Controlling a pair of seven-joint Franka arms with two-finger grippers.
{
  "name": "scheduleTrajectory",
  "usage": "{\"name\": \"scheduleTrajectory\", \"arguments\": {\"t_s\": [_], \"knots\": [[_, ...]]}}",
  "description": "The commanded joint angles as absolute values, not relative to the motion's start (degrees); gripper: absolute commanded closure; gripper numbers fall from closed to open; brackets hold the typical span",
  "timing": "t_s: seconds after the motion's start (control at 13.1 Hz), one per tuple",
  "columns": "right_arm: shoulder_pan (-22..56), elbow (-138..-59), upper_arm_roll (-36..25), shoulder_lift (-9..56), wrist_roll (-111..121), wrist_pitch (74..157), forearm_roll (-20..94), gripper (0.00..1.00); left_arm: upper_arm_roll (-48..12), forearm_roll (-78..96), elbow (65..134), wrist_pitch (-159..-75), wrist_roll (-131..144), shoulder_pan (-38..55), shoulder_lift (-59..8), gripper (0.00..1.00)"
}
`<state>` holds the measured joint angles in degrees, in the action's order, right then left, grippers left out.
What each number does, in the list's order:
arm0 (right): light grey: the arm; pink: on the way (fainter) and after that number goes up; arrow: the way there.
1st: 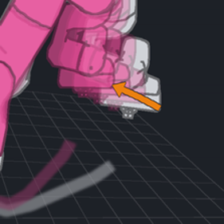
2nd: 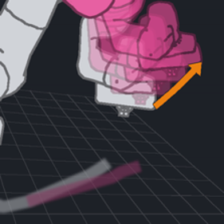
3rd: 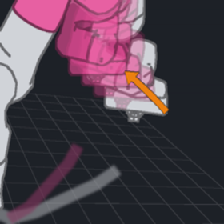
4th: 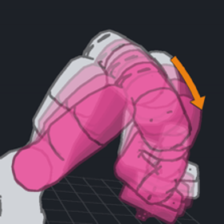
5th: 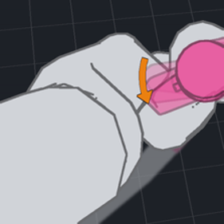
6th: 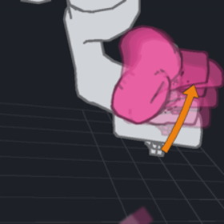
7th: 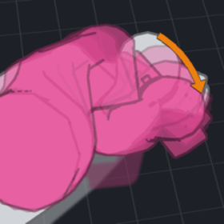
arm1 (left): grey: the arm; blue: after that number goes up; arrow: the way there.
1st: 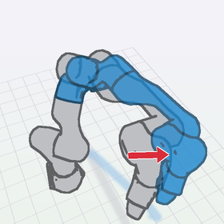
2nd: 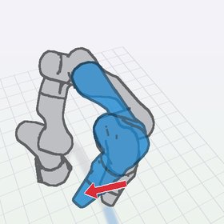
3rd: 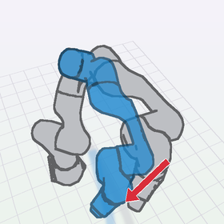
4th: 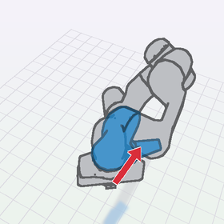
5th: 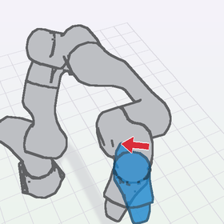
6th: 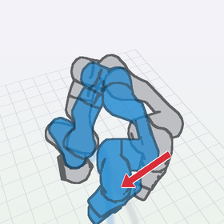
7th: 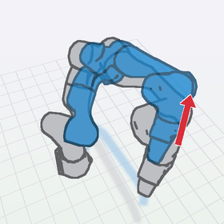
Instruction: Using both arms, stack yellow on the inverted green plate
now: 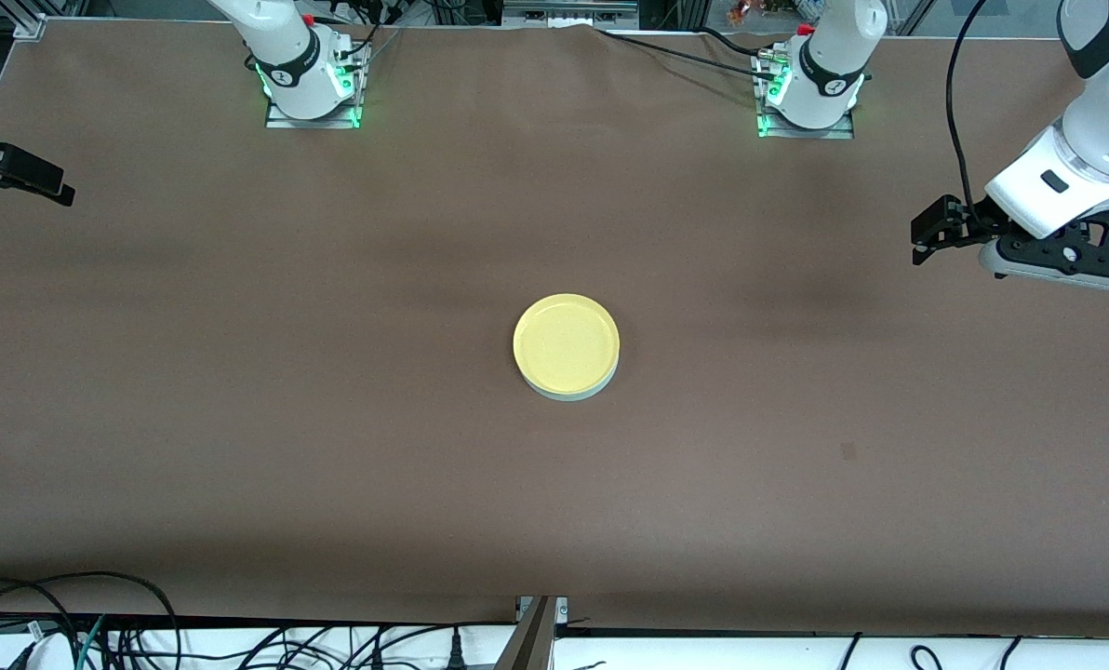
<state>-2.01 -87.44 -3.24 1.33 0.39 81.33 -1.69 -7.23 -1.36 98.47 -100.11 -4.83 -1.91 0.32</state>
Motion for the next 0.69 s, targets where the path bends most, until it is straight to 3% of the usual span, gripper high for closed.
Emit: {"name": "scheduleTrajectory", "arguments": {"t_s": [0.0,0.61], "knots": [[-2.11,-84.99,-2.9,2.81,1.14,79.28,-2.64,0.0,-7.29,-2.2,96.77,-98.61,-5.45,-1.93,-0.26,0.0],[-1.93,-84.99,-2.81,3.08,1.14,79.63,-2.29,0.0,-7.29,-2.2,96.77,-98.61,-5.45,-2.02,-0.26,0.0]]}}
